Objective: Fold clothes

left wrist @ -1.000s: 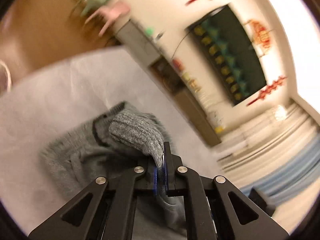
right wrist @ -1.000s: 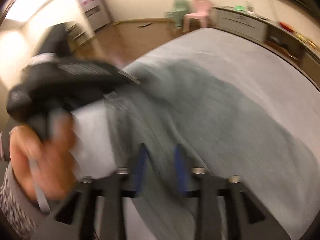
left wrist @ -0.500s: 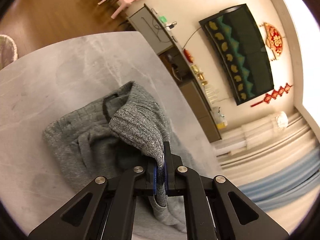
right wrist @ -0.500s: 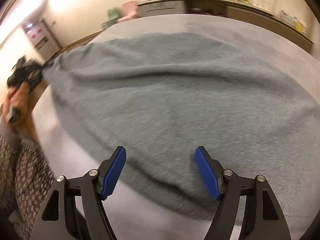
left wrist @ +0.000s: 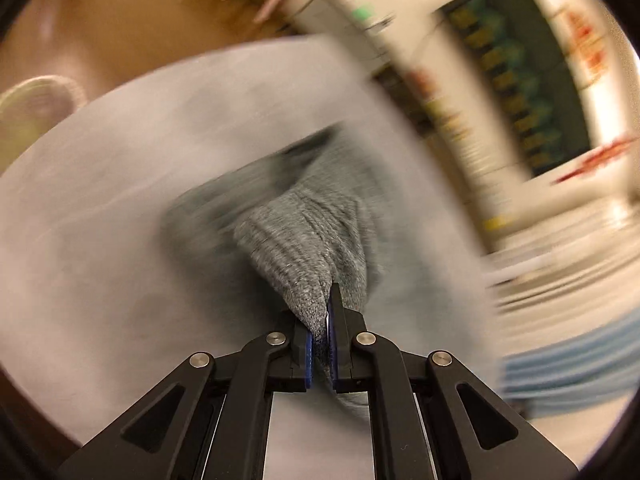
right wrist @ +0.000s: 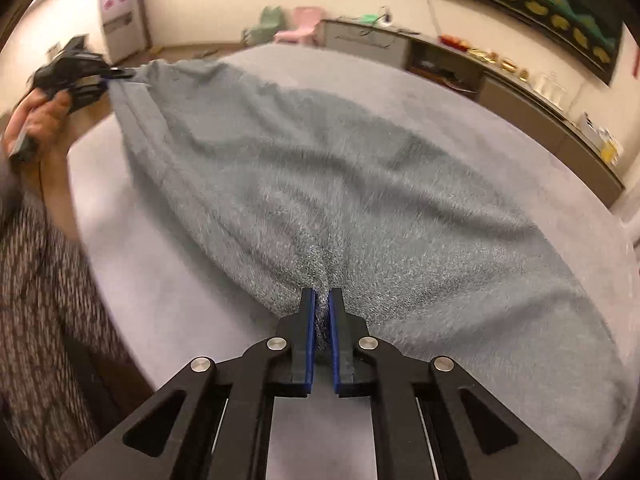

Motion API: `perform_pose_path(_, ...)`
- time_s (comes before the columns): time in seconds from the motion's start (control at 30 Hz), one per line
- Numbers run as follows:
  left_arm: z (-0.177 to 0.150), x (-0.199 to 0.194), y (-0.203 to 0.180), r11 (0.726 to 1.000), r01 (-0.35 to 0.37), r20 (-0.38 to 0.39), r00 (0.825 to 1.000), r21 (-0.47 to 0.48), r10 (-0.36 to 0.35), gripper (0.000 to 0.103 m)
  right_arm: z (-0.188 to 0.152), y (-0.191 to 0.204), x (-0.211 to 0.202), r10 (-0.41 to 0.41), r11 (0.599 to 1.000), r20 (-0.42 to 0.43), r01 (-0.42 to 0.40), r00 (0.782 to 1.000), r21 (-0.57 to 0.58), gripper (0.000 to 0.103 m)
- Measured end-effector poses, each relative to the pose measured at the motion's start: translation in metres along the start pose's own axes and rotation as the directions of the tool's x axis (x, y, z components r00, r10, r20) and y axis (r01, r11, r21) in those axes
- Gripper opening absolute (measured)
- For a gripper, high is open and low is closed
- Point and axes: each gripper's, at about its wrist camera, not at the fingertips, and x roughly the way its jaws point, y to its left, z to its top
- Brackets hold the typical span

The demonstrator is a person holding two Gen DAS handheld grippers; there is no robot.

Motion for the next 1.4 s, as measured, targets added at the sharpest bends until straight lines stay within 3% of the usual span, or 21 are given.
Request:
perform_pose_path(0.1,-0.003,0.007,-0.005,0.985,-0.168,-0.009,0.986,0.045,0.169,0.021,-0.007,-0.002,0.026,0.011,1.000,-0.053,-0.012,0.999,-0.011,0.008)
perform_pose_path(0.13,-0.003,0.003,-0.010,0.974,-0.220,0.018,0.976,0.061,0.219,0.035,-0.006,-0.005,0.026,0.032,0.999,-0.049,-0.032,0.998,0.004,0.012)
perform_pose_path(0.17,-0.003,-0.007,-0.016,0.956,-0.284,0.074,0.958,0.080,0.278,0.042,-0.005,-0.009,0.025,0.055,0.998,-0.042,-0.054,0.998,0.021,0.015)
perform_pose_path(0.2,-0.003,-0.015,-0.022,0.938,-0.334,0.130,0.938,0.089,0.321,0.057,-0.003,-0.013,0.022,0.074,0.997,-0.042,-0.072,0.996,0.033,0.018)
perform_pose_path(0.23,-0.004,-0.024,-0.027,0.921,-0.377,0.185,0.916,0.095,0.356,0.061,-0.001,-0.020,0.016,0.088,0.995,-0.035,-0.087,0.995,0.043,0.025)
perform_pose_path(0.33,-0.004,-0.044,-0.047,0.896,-0.435,0.322,0.864,0.093,0.387,0.061,0.009,-0.054,-0.009,0.121,0.983,0.040,-0.125,0.992,0.133,0.037)
perform_pose_path(0.37,-0.003,-0.045,-0.057,0.900,-0.423,0.343,0.865,0.104,0.367,0.061,0.013,-0.068,-0.017,0.130,0.976,0.067,-0.139,0.989,0.169,0.037)
perform_pose_path(0.43,0.001,-0.035,-0.078,0.910,-0.383,0.341,0.886,0.156,0.314,0.061,0.021,-0.097,-0.026,0.104,0.963,0.086,-0.122,0.991,0.240,0.038)
perform_pose_path(0.57,0.016,0.019,-0.138,0.869,-0.367,0.278,0.918,0.331,0.282,0.060,0.069,-0.125,-0.016,0.053,0.961,0.079,-0.072,0.995,0.266,0.044)
perform_pose_path(0.6,0.019,0.034,-0.148,0.858,-0.363,0.248,0.925,0.365,0.286,0.060,0.087,-0.123,-0.007,0.065,0.964,0.085,-0.084,0.994,0.253,0.053)
perform_pose_path(0.67,0.022,0.074,-0.162,0.832,-0.377,0.181,0.926,0.406,0.332,0.057,0.131,-0.119,0.016,0.146,0.958,0.104,-0.167,0.984,0.232,0.066)
perform_pose_path(0.77,0.022,0.107,-0.165,0.803,-0.424,0.140,0.904,0.418,0.405,0.050,0.190,-0.113,0.062,0.284,0.925,0.079,-0.295,0.955,0.240,0.068)
perform_pose_path(0.9,0.024,0.114,-0.162,0.782,-0.445,0.159,0.894,0.437,0.419,0.050,0.229,-0.112,0.129,0.358,0.910,-0.067,-0.332,0.931,0.248,0.068)
perform_pose_path(1.0,0.025,0.125,-0.142,0.780,-0.443,0.120,0.891,0.442,0.438,0.050,0.238,-0.107,0.166,0.407,0.907,-0.194,-0.369,0.892,0.204,0.063)
perform_pose_path(1.03,0.025,0.128,-0.135,0.778,-0.442,0.108,0.890,0.445,0.444,0.050,0.242,-0.103,0.168,0.397,0.915,-0.193,-0.371,0.897,0.161,0.058)
perform_pose_path(1.13,0.026,0.130,-0.133,0.772,-0.441,0.106,0.889,0.457,0.445,0.050,0.261,-0.096,0.177,0.389,0.921,-0.202,-0.370,0.899,0.125,0.010)
perform_pose_path(1.2,0.031,0.127,-0.131,0.774,-0.449,0.125,0.888,0.446,0.443,0.050,0.275,-0.097,0.172,0.361,0.931,-0.156,-0.347,0.919,0.109,0.005)
perform_pose_path(1.27,0.041,0.132,-0.122,0.762,-0.482,0.129,0.869,0.431,0.477,0.047,0.289,-0.107,0.168,0.333,0.939,-0.100,-0.319,0.938,0.131,0.004)
perform_pose_path(1.33,0.050,0.139,-0.121,0.729,-0.525,0.164,0.845,0.439,0.509,0.046,0.297,-0.117,0.171,0.240,0.963,-0.099,-0.224,0.966,0.147,0.004)
perform_pose_path(1.4,0.055,0.140,-0.122,0.727,-0.534,0.173,0.840,0.431,0.514,0.044,0.299,-0.120,0.179,0.133,0.985,-0.129,-0.116,0.983,0.131,0.004)
